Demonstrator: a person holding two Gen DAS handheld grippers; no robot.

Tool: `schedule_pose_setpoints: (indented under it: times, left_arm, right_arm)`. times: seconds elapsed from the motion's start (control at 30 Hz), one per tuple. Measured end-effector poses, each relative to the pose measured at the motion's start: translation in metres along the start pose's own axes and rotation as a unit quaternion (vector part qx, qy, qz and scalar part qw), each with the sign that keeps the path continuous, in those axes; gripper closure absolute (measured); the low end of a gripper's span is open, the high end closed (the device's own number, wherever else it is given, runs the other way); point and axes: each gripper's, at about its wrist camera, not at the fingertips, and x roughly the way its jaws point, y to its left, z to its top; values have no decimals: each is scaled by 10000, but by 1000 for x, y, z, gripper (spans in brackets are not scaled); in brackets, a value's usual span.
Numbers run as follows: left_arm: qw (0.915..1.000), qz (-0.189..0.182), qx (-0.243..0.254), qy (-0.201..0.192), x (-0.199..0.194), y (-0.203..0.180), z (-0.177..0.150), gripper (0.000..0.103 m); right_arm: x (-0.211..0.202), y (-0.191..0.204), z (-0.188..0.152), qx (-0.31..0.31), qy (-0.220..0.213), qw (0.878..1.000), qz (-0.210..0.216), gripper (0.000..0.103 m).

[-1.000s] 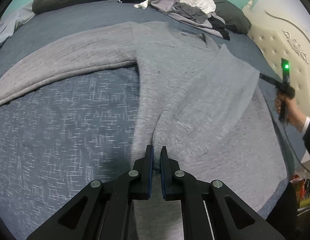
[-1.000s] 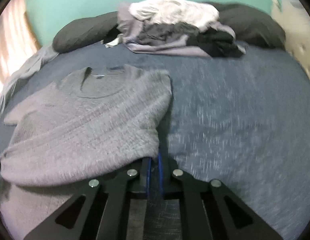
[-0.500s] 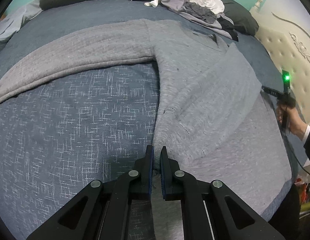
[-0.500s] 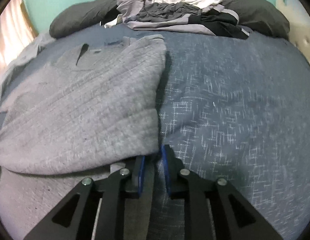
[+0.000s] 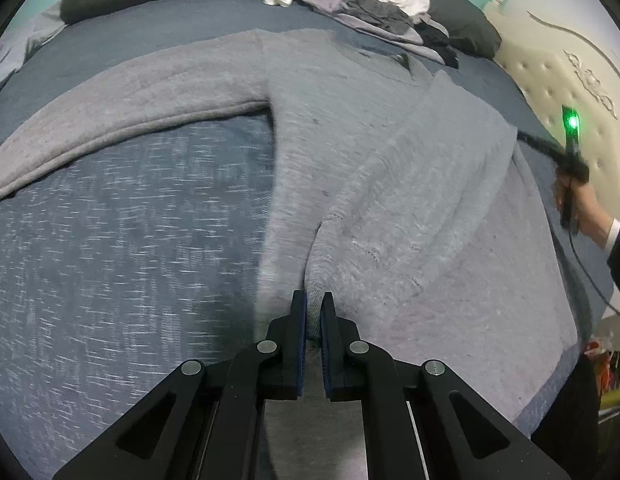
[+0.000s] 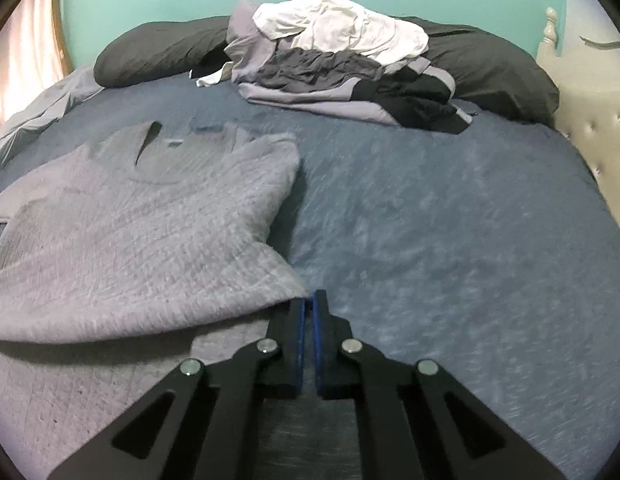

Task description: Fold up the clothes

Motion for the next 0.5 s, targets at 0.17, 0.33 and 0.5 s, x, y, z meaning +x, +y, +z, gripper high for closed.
schedule_pose_setpoints:
  times: [0.17,0.33,0.5]
  left_arm:
    - [9999,-11,53,109,13,-12,-4,97]
    - [9999,-2,-2,169,20,-10,-10,97]
    - [9998,-6,-28,171,21,-8,-9,97]
  right_arm:
    - [-6,-37,2,383,41,9975,-599,103]
    - [-3,-53,-18,527,328,9981,-10,103]
    - [2,-33,-37,555,511,9936,842,101]
